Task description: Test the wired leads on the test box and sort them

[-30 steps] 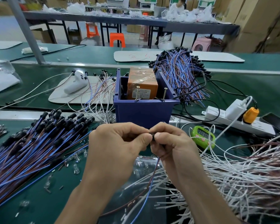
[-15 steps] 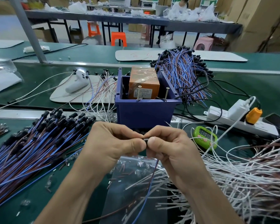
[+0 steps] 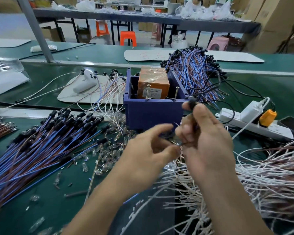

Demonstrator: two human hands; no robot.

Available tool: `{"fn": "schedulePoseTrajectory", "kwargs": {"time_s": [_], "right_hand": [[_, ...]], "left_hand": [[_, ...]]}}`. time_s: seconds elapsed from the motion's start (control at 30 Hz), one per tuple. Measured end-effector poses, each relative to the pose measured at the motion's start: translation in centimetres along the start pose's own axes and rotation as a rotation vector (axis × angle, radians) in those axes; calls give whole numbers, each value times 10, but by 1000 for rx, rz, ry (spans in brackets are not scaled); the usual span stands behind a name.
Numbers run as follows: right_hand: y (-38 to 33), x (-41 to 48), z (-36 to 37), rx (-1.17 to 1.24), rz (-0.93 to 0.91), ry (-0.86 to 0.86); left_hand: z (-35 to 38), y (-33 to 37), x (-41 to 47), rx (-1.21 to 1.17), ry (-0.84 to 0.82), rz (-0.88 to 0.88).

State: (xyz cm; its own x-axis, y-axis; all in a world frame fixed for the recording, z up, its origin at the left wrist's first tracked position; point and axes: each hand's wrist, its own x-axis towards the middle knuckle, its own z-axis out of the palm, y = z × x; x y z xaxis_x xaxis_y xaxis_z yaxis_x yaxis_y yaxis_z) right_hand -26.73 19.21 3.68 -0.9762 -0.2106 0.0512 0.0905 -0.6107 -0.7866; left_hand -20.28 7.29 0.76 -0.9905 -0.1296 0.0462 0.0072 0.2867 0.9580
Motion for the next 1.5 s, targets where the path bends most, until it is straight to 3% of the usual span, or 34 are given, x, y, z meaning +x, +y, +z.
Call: {"fn": "schedulePoseTrajectory", "kwargs": {"time_s": [0.13, 0.3, 0.37, 0.47, 0.57, 0.7, 0.77, 0.83, 0.93, 1.07, 1.17, 1.37, 1.5], "right_hand": [[-19, 8, -20, 68, -16, 104], [-36, 22, -48, -152, -59, 210], [-35, 24, -53, -390, -120, 211], [-28, 20, -53, -955, -256, 151], [-20, 11, -39, -1221, -194, -16], [-9, -2, -19, -1131, 92, -362], [-4, -8, -11, -1036, 141, -521], [-1, -11, -7, -963, 128, -572], [-1, -10, -5, -861, 107, -440], [-3, -8, -3, -653, 132, -213], [-3, -11, -1, -561, 138, -150], [-4, -14, 1, -702, 89, -214], [3, -15, 2, -770, -28, -19]], "left_hand": [[-4, -3, -2, -20, -170, -125], [-59, 0, -1, 115, -243, -227], [-78, -1, -2, 245, -172, -272], [-96, -8, -6, 497, -23, -329], [-93, -5, -6, 427, 24, -312], [-71, 7, -3, 166, 27, -220], [-62, 11, -3, 25, 53, -163], [-55, 14, -3, -108, 115, -98], [-43, 15, -3, -347, 225, -38], [-32, 11, 0, -590, 218, -42], [-24, 7, 1, -511, 202, -58], [-20, 5, 2, -563, 278, -42], [-11, 8, 4, -390, 517, 15]]}}
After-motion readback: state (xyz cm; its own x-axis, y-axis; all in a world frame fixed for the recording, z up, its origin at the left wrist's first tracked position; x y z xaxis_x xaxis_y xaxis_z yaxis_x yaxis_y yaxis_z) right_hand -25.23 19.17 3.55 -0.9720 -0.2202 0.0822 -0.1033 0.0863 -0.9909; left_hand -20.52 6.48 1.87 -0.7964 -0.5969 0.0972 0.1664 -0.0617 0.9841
